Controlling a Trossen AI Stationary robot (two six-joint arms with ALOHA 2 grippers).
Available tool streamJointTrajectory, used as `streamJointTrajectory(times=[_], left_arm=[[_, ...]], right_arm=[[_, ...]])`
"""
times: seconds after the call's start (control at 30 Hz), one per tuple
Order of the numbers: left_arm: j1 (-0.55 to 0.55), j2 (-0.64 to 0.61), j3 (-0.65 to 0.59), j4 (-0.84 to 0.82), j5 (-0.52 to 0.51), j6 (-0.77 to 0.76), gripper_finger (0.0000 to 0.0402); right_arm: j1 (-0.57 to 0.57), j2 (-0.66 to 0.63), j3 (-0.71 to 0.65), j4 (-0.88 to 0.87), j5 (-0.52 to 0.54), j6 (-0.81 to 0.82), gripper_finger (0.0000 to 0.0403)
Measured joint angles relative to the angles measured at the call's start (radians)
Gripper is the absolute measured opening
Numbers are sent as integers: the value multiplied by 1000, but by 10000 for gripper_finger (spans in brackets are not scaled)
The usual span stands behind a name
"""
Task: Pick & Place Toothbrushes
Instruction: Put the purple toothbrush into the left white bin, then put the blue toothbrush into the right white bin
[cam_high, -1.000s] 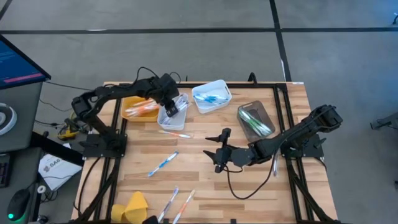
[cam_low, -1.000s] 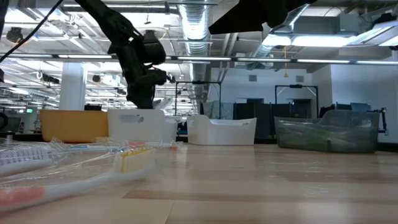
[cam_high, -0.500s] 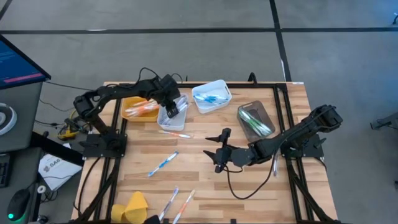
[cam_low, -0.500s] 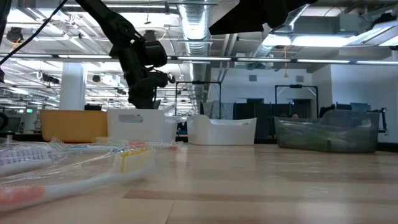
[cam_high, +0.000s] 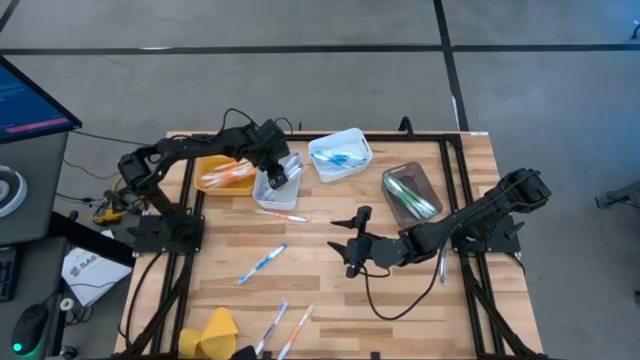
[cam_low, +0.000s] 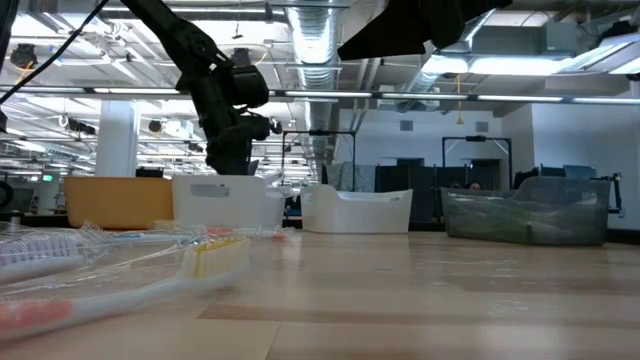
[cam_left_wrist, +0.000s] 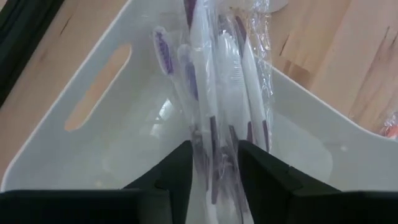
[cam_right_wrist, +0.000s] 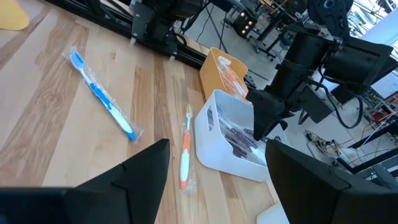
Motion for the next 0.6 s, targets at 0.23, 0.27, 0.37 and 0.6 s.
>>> streamJointTrajectory(times=[0.23,0.27,0.37,0.6], left_arm=[[-3,-45,0,-2,0,-8,150],[-3,-59,0,-1,0,-8,153],[-3,-108,0,-1,0,-9,161],[-34,-257,-4,1,-1,-65,171]], right_arm=[[0,0,0,1,0,0,260],[-1,0,0,1,0,0,260],[-1,0,0,1,0,0,260],[0,0,0,0,0,0,260]])
